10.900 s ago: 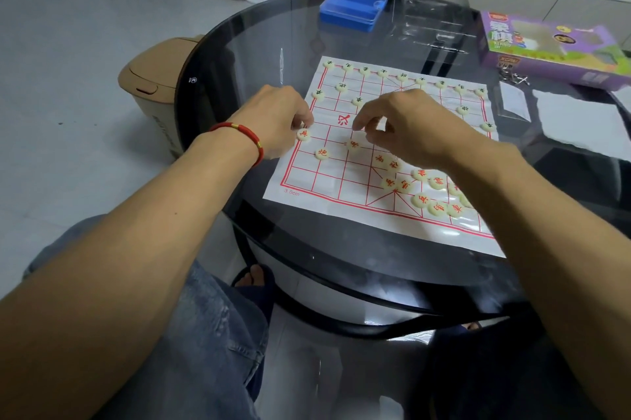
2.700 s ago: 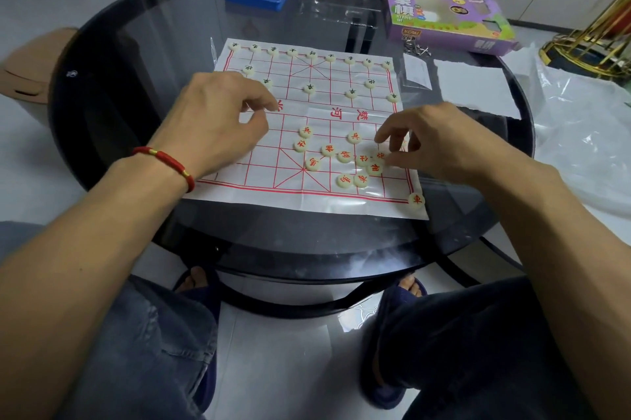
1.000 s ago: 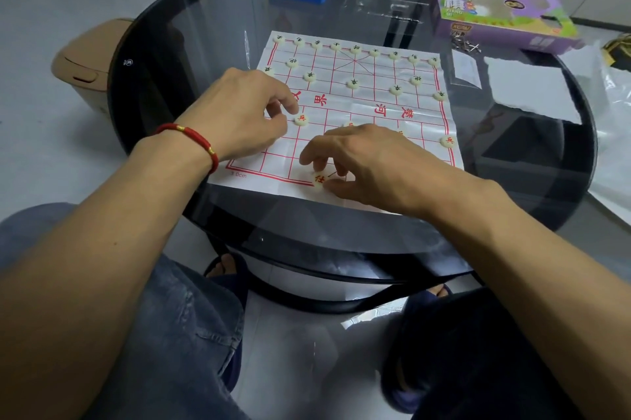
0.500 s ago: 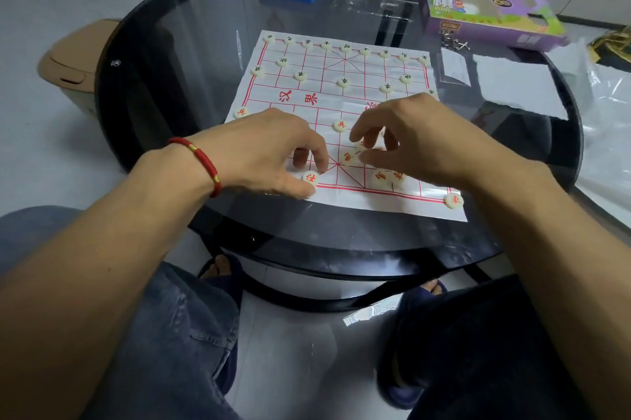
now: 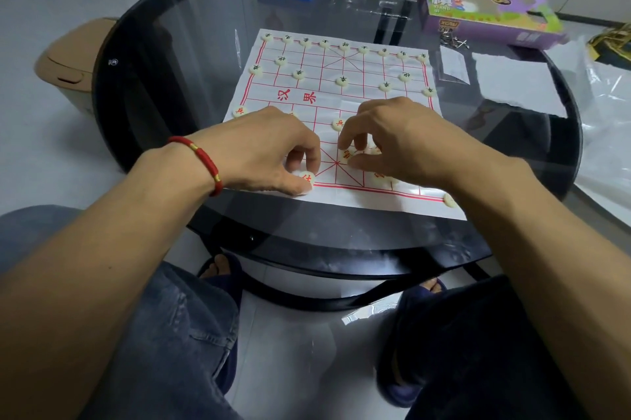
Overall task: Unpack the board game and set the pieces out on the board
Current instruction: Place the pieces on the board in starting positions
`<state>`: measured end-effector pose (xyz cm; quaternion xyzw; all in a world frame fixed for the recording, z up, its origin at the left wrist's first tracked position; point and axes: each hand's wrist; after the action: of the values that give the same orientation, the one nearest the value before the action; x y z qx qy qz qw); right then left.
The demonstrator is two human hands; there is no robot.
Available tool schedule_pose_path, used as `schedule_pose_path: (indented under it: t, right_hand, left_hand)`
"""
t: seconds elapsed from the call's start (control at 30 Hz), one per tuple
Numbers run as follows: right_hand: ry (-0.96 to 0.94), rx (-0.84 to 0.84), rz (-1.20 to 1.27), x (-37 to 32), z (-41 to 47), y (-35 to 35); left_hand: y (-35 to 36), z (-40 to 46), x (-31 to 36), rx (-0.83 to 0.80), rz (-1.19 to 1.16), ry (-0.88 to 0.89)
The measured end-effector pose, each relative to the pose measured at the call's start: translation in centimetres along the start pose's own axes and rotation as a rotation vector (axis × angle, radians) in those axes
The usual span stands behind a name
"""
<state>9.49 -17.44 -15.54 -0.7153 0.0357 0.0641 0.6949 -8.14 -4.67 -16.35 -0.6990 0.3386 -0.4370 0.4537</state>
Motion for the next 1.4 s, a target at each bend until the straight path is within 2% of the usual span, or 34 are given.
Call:
schedule_pose_path:
  t: [0.27, 0.47, 0.67, 0.87, 1.07, 1.4]
  right_hand:
    - [0.131, 0.038, 0.054, 1.7, -3.3, -2.3]
    - [0.265, -0.036, 0.010, 1.7, -8.3, -1.8]
    - [0.225, -0.077, -0.066, 1.8, -8.9, -1.0]
    - [0.235, -0.153, -0.058, 2.6, -9.0, -1.0]
    - [0.179, -0.121, 0.034, 2.6, -9.3, -1.1]
    - [0.187, -0.107, 0.027, 3.1, -9.0, -0.3]
  left_hand:
    - [-0.3, -0.1, -0.4, 0.046, -0.016, 0.043]
    - [-0.5, 0.0, 0.5, 0.085, -0.034, 0.078]
    - [-0.9, -0.2, 1.6, 0.179, -0.095, 0.125]
    - [-0.7, -0.1, 1.5, 0.184, -0.079, 0.095]
    - [-0.6, 0.2, 1.6, 0.170, -0.072, 0.081]
    - [-0.4, 0.4, 1.5, 0.161, -0.062, 0.081]
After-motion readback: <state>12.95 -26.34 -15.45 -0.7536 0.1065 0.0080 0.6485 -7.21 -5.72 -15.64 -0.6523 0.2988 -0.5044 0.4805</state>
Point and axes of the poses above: each hand's wrist, its own z-axis towards the middle knuckle, its own y-axis out of the palm, x = y × z, and after that the axes turned 5 degrees about -y, right-handed
